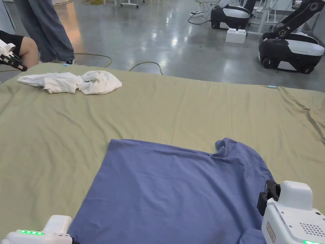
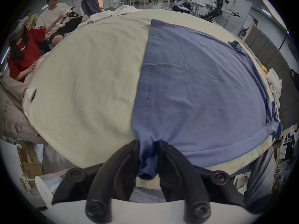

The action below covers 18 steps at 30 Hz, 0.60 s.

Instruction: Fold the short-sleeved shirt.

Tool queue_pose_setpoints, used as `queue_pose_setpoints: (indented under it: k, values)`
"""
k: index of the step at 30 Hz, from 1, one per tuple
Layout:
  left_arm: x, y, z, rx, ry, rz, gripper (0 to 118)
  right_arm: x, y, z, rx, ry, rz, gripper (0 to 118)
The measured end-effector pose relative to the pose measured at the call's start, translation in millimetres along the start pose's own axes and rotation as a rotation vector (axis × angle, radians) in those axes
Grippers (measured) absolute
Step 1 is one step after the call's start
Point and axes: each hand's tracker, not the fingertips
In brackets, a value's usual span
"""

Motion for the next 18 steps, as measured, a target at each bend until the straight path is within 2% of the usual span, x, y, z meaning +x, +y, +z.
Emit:
queue_pose_setpoints:
  k: [1, 2, 3, 10, 11, 13, 15, 18]
  values:
    - [-3, 0, 1, 0.006, -0.048, 0.041, 19, 2, -1, 0, -0.01, 0.002, -0.002, 0]
    - [-5, 0, 1, 0.01, -0.034, 0.066, 10, 4, -2, 1, -0.02, 0.002, -0.002, 0]
    - [-3, -1, -2, 0.006, -0.031, 0.05, 8, 8, -2, 3, -0.033, 0.005, 0.0, 0]
    - [-9, -2, 5, 0.034, -0.056, 0.055, 7, 48, -17, 24, -0.246, -0.029, 0.063, 2]
    - [5, -1, 23, 0.047, -0.043, 0.051, 7, 56, -21, 27, -0.301, -0.034, 0.061, 9]
    - [10, -1, 32, 0.061, -0.051, 0.057, 7, 71, -33, 32, -0.395, -0.03, 0.029, 44]
    - [13, 2, 40, 0.068, -0.056, 0.06, 7, 82, -47, 34, -0.491, -0.017, 0.02, 68]
    - [20, 4, 47, 0.076, -0.058, 0.058, 7, 90, -70, 37, -0.605, 0.003, 0.016, 68]
